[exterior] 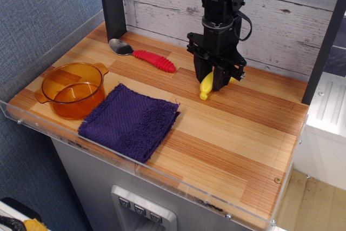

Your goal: Move banana to lower right corner

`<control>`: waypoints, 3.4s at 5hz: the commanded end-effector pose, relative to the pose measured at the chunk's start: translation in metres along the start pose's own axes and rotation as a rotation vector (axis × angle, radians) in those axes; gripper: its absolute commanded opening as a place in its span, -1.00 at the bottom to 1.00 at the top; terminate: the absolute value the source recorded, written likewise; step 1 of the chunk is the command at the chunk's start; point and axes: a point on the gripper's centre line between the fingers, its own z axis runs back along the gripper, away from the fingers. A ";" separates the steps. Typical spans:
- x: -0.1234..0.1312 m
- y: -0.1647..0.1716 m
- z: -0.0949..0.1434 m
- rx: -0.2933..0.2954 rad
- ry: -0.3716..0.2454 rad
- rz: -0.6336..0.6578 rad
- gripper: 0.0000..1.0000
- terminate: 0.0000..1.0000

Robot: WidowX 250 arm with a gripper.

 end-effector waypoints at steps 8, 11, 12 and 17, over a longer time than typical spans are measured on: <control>-0.059 -0.046 0.078 0.004 -0.089 0.047 -1.00 -1.00; -0.076 -0.092 0.041 -0.052 -0.058 -0.034 -1.00 -1.00; -0.076 -0.105 0.032 -0.062 -0.058 -0.067 -1.00 -1.00; -0.070 -0.115 0.026 -0.059 -0.043 -0.172 1.00 -1.00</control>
